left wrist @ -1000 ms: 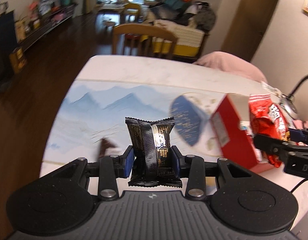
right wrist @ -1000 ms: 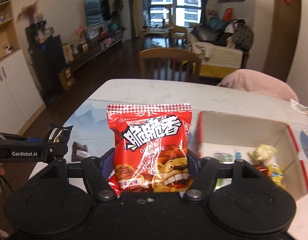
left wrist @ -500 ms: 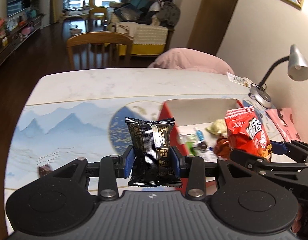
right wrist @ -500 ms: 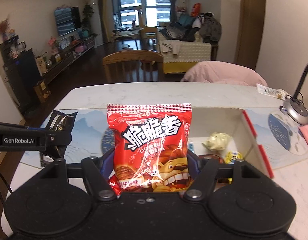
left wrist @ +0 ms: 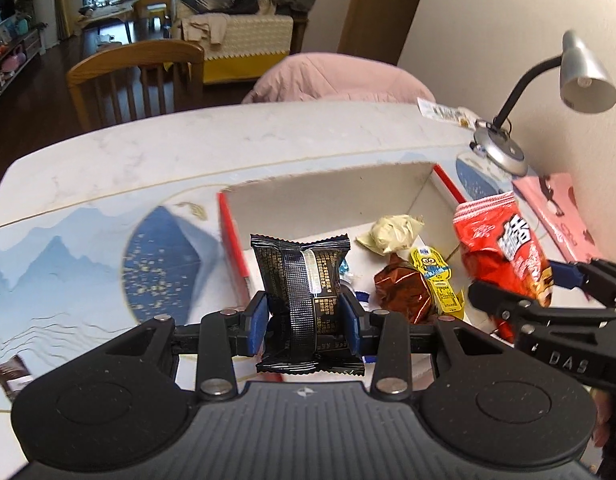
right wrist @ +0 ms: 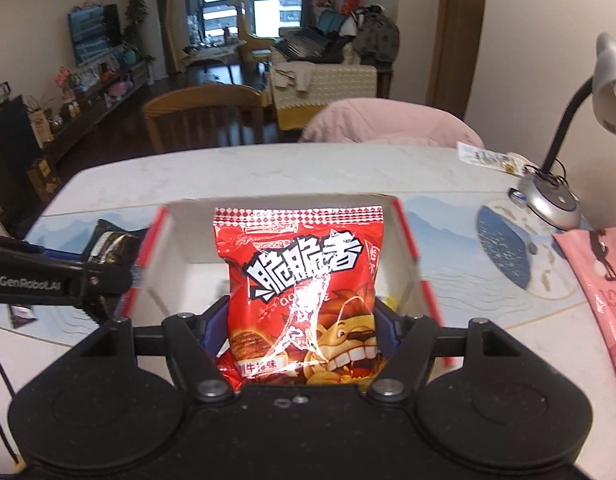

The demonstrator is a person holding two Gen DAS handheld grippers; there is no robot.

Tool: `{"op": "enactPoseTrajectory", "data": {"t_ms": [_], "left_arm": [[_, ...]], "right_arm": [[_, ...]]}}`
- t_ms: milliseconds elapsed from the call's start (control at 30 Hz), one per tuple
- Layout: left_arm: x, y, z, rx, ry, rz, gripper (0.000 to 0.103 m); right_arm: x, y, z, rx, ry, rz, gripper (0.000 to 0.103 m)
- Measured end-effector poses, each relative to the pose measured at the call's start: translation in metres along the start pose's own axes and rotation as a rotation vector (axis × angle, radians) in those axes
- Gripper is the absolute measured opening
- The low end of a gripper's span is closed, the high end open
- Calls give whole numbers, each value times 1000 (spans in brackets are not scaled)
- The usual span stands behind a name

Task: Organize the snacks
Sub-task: 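Carry the black pack and red bag over the red box with both tools, then lower both snacks into the box and open both tools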

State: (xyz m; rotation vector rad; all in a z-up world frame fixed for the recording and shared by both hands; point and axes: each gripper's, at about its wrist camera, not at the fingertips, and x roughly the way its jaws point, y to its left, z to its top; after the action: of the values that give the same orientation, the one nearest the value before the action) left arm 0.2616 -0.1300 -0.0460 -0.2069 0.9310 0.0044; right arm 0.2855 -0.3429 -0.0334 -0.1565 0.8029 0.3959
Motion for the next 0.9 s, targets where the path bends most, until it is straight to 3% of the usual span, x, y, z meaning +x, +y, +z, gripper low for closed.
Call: {"op": "enactPoseTrajectory", "data": {"t_ms": [300, 900], "left_arm": [[54, -26, 17, 37, 88, 27, 38], [129, -47, 42, 66, 225, 63, 38]], "right_arm": [[37, -28, 3, -14, 82, -9, 69], [87, -22, 8, -117, 206, 0, 70]]}}
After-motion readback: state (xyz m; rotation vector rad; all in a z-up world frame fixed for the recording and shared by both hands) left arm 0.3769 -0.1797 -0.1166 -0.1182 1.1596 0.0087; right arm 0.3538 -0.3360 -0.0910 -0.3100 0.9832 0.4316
